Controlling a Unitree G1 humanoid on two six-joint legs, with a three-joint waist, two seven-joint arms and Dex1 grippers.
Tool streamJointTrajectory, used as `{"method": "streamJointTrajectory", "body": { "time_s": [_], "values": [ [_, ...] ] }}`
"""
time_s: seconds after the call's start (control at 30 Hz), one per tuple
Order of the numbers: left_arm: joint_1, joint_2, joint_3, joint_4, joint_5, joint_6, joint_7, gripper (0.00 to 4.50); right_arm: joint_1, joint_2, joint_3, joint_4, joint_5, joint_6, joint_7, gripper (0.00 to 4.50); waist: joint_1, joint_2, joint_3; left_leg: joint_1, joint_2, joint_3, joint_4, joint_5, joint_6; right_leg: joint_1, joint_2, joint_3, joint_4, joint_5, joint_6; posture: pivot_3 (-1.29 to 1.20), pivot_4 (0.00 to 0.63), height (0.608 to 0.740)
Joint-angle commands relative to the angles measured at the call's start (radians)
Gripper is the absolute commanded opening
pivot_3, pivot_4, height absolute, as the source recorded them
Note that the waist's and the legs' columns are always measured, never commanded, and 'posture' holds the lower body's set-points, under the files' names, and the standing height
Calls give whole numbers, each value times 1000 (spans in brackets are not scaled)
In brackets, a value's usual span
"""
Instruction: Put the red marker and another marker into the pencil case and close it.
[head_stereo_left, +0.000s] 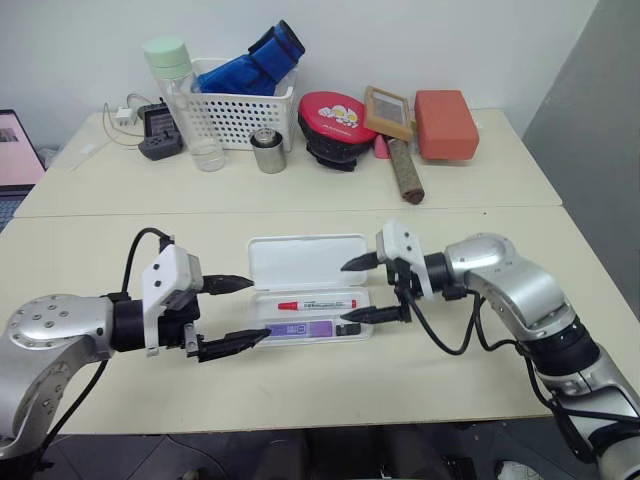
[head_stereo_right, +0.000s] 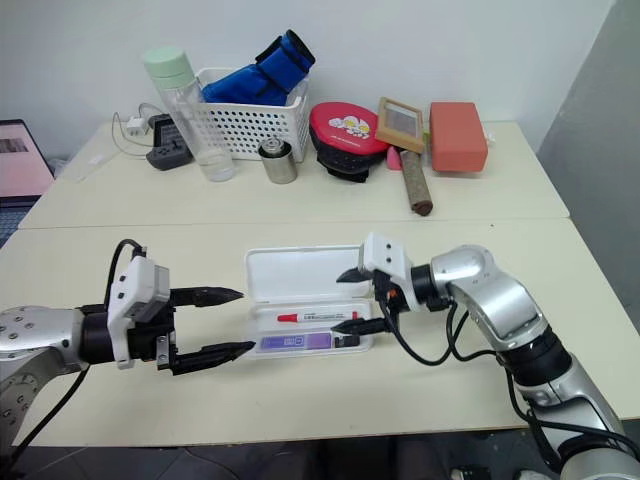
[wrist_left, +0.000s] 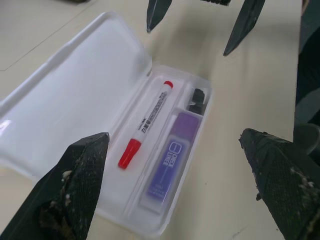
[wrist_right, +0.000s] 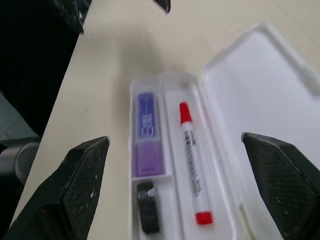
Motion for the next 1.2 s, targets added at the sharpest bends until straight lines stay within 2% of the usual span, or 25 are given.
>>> {"method": "streamJointTrajectory", "body": {
  "time_s": [0.03, 0.2, 0.3, 0.6, 0.83, 0.87, 1.2],
  "values": [
    [37, 15, 96, -26, -12, 4, 13, 4500, -136, 54, -66, 168, 8, -65, 6, 4467, -1, 0, 0, 0, 0, 0, 0, 0, 0, 0, 0, 0, 0, 0, 0, 0, 150, 740],
    [78, 2, 163, -51, -37, 25, 35, 4500, -364, 168, -105, 602, -82, -203, -95, 4467, -5, 0, 0, 1, 1, 1, -1, 0, 0, -1, 0, 1, 1, 1, -1, 0, 150, 740],
    [92, -4, 175, -72, -50, 34, 51, 4500, -442, 205, -109, 751, -105, -268, -68, 3969, -6, 0, 0, 1, 1, 1, -1, 0, 0, -1, 0, 0, 0, 1, -2, 0, 150, 740],
    [129, -10, 228, -108, -82, 59, 89, 4500, -607, 290, -74, 1192, -276, -490, -83, 2017, -5, 1, 0, 1, 1, 2, -1, 0, 0, -1, 0, 1, 0, 1, -2, 0, 150, 740],
    [136, -10, 232, -119, -99, 59, 108, 4500, -645, 321, -76, 1322, -374, -583, -98, 283, -5, 1, 1, 1, 1, 2, -2, 0, 0, -1, 0, 2, 0, 1, -2, 0, 150, 740],
    [135, -8, 231, -119, -100, 59, 109, 4500, -645, 325, -76, 1330, -384, -590, -96, 153, -5, 1, 1, 1, 1, 2, -2, 0, 0, -2, 0, 2, 0, 1, -2, 0, 150, 740],
    [125, 0, 218, -121, -111, 57, 119, 4500, -639, 341, -75, 1346, -454, -622, -31, 68, -5, 1, 1, 1, 1, 2, -2, 0, -1, -2, 0, 2, 0, 1, -2, 0, 150, 740]
  ]
}}
